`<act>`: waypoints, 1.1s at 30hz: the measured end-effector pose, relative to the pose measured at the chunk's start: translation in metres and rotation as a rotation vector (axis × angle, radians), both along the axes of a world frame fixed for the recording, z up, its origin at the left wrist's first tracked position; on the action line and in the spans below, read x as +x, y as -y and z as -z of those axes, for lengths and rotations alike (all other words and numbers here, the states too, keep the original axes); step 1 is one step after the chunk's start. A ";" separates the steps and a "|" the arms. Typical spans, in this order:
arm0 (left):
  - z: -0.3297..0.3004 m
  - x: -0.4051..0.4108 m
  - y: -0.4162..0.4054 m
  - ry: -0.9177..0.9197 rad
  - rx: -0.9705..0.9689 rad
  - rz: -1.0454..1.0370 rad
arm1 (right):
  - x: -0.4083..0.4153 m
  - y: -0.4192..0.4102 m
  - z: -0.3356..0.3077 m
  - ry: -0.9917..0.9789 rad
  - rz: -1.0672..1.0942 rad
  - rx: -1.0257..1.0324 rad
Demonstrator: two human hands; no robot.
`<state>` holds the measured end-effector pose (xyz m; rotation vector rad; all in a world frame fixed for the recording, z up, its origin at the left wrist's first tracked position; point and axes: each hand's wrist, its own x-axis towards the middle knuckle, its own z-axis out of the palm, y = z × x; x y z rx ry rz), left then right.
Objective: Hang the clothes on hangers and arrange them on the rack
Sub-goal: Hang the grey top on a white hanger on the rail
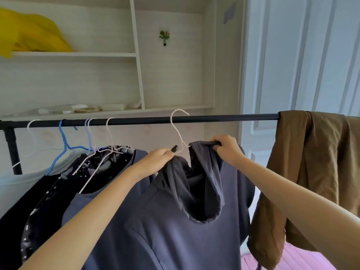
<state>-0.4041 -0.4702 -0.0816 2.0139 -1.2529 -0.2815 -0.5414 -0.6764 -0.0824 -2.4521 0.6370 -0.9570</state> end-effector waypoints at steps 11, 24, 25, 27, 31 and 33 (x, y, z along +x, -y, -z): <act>-0.027 0.005 -0.011 -0.050 -0.357 -0.388 | 0.020 -0.056 -0.024 0.073 -0.066 0.351; 0.000 0.023 -0.024 -0.096 -0.330 -0.547 | 0.067 -0.147 -0.005 -0.129 -0.433 0.817; 0.005 0.025 -0.024 -0.103 -0.300 -0.542 | 0.069 -0.151 -0.002 -0.143 -0.419 0.826; 0.014 0.028 -0.026 -0.102 -0.232 -0.529 | 0.071 -0.156 0.005 -0.170 -0.400 0.832; 0.024 0.030 -0.029 -0.106 -0.175 -0.500 | 0.068 -0.158 0.018 -0.210 -0.379 0.820; 0.025 0.031 -0.028 -0.111 -0.167 -0.506 | 0.065 -0.160 0.019 -0.214 -0.377 0.822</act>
